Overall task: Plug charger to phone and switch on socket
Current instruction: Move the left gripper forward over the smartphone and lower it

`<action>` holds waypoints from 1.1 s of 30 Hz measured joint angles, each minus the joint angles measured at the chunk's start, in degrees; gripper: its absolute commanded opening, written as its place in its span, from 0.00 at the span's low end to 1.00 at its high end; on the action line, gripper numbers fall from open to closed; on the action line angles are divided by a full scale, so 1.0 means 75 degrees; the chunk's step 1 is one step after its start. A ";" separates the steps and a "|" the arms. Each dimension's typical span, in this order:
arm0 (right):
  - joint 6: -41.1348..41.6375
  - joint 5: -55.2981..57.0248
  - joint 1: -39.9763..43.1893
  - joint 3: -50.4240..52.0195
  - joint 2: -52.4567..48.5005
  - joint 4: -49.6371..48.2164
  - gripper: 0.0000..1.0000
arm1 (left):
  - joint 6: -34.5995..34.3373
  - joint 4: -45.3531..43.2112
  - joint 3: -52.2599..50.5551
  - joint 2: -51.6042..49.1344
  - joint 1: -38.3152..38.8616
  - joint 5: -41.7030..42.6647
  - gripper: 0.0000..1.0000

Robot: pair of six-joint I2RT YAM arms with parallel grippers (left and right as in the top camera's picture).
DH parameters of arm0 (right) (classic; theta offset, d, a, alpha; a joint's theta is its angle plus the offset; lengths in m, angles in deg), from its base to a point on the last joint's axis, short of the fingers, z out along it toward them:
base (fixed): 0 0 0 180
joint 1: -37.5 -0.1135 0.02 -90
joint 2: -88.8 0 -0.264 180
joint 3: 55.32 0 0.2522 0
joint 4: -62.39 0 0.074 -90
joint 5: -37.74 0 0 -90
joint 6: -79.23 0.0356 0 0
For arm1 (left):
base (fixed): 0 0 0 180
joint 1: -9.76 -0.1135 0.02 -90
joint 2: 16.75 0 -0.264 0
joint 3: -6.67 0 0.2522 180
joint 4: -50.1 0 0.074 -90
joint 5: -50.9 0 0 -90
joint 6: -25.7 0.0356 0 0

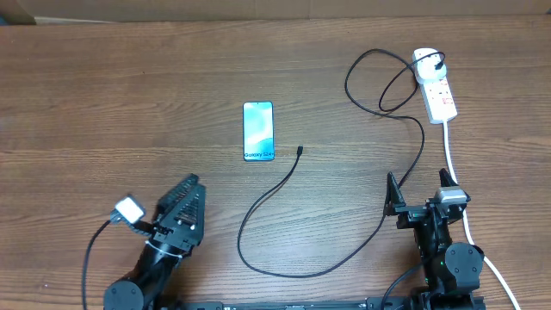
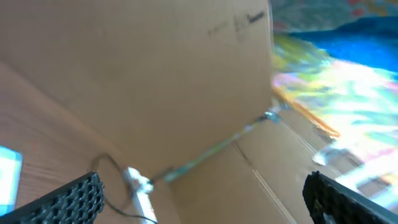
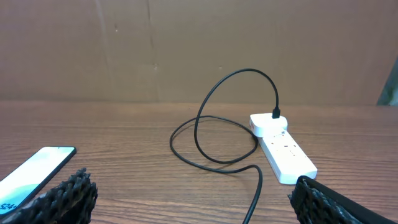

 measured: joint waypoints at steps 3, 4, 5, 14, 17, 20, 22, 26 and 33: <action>0.0003 0.0000 0.0000 0.0000 0.0000 -0.0003 1.00 | 0.0863 0.1075 0.0933 -0.0271 0.0000 -0.0452 1.00; 0.0000 -0.0003 0.0000 0.0000 0.0003 -0.0003 1.00 | 0.1221 0.1766 0.1475 -0.0516 0.0000 -0.0624 1.00; 0.0006 -0.0003 0.0000 0.0000 0.0003 -0.0009 1.00 | 0.1568 0.2294 0.1953 -0.0769 0.0000 -0.0755 1.00; 0.0003 0.0000 0.0000 0.0000 0.0015 -0.0003 1.00 | 0.4065 0.8582 0.7373 -0.5013 0.0000 -0.1950 1.00; 0.0003 0.0000 0.0000 0.0000 0.0015 -0.0006 1.00 | 0.4561 1.0174 0.9154 -0.6621 0.0000 -0.1722 1.00; 0.0000 0.0000 0.0000 0.0000 0.0015 -0.0003 1.00 | 0.4890 1.0579 1.0372 -0.7775 0.0000 -0.1000 1.00; 0.0003 -0.0003 0.0000 0.0000 0.0015 -0.0003 1.00 | 0.5030 1.0789 1.0981 -0.8378 0.0003 -0.0536 1.00; 0.0003 0.0000 0.0000 0.0000 0.0015 0.0000 1.00 | 0.5115 1.2074 1.2269 -0.9553 0.0527 -0.0495 1.00; 0.0000 0.0000 0.0000 0.0000 0.0015 0.0003 1.00 | 0.4450 1.4356 1.4854 -1.1829 0.2637 -0.2634 1.00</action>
